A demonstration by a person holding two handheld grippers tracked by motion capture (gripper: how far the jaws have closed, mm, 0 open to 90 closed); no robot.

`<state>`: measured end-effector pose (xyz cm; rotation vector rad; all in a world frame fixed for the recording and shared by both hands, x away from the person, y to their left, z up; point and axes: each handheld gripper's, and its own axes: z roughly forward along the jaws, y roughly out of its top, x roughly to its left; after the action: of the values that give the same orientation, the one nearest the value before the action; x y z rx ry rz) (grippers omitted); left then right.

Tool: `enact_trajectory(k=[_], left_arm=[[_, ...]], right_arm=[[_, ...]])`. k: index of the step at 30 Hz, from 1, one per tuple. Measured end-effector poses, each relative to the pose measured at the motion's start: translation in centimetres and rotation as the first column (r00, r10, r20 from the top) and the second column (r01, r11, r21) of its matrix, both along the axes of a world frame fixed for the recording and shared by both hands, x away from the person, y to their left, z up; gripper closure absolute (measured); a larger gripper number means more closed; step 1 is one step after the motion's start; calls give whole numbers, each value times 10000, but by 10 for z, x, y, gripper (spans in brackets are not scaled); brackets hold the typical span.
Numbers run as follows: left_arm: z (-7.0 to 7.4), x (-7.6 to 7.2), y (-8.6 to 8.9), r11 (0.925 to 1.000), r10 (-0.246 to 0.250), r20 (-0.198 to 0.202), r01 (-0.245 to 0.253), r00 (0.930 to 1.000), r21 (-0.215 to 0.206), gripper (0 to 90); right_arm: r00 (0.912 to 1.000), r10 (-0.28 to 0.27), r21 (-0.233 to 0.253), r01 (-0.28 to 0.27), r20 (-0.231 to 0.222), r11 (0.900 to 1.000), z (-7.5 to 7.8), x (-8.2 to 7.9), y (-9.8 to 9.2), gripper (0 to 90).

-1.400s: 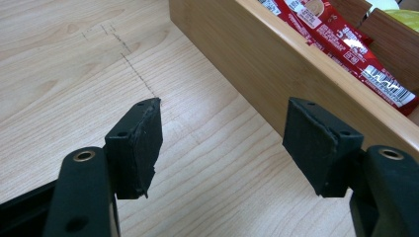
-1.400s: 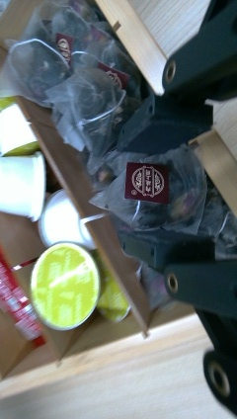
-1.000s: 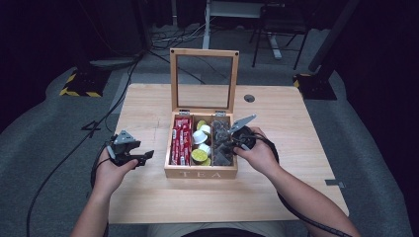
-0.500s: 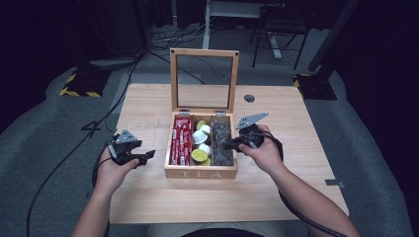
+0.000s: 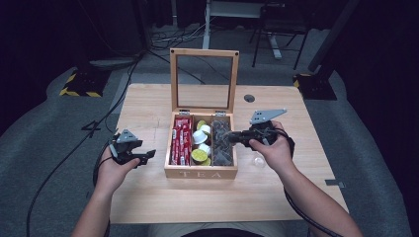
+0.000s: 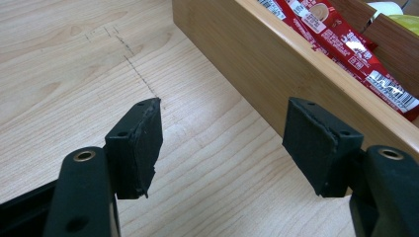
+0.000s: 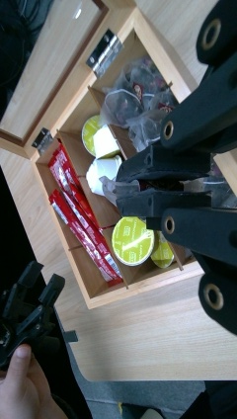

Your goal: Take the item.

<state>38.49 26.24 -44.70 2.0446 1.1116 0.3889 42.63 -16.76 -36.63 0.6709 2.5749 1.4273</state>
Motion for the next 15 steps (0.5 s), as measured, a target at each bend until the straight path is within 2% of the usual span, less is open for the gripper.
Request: enact_trajectory(k=[7, 15], left_arm=[[1, 4, 2, 9999, 46, -3, -46, 10000, -96, 323], [3, 12, 4, 9999, 42, -20, -43, 10000, -129, 318]], right_arm=[[9991, -344, -172, 348, 231, 9992, 7, -3, -13, 841], [9935, -1067, -97, 1071, 395, 9942, 14, -8, -41, 841]])
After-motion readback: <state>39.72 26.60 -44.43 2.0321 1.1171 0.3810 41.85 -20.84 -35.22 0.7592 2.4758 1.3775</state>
